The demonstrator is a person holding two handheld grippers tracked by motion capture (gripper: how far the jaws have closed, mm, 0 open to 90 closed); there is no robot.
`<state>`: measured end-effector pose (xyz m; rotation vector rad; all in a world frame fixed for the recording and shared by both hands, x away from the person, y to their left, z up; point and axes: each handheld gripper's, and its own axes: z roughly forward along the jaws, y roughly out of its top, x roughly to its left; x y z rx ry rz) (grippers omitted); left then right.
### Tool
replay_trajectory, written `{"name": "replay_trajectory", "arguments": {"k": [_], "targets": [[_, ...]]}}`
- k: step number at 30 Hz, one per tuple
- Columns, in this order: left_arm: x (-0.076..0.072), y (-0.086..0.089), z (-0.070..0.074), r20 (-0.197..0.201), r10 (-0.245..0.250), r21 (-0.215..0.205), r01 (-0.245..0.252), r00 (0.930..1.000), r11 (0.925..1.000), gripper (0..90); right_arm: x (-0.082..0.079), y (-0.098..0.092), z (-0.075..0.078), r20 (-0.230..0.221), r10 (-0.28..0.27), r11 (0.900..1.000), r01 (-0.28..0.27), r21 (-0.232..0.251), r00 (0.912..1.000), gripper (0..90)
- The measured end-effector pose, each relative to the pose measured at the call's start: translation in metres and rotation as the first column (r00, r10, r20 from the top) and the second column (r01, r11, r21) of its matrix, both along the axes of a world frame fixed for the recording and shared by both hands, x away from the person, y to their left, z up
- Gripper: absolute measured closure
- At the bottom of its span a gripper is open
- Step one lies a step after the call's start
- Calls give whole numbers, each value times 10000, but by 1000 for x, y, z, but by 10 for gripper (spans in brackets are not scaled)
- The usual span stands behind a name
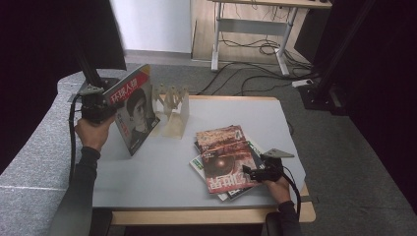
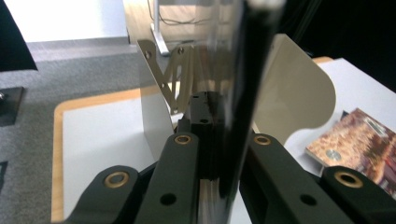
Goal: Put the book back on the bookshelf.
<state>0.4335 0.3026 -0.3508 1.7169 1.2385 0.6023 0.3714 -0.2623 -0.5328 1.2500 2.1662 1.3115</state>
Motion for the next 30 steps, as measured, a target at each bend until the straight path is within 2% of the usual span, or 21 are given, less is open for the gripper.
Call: {"name": "replay_trajectory", "arguments": {"k": [4,9,13,18,22,30], "targets": [[4,-2,-2,242,265,-121,-262,9994,9996,871,0,0,0,-3,0,10000,0,4,10000,0],[9,-5,-3,462,382,-583,-355,9982,9977,871,0,0,0,-4,-1,10000,1,5,10000,0],[13,-8,-4,599,451,-539,-419,9972,9977,870,0,0,0,13,5,10000,-5,1,10000,0],[12,-9,-10,776,679,-154,-669,9947,9976,869,0,0,0,-1,0,10000,0,9,10000,0],[10,-4,-14,850,856,-109,-849,9927,9963,867,0,0,0,-1,0,10000,0,7,10000,0],[7,8,-20,754,1095,-187,-1084,9911,9939,826,0,0,0,5,7,10000,-7,-4,10000,0]]}}
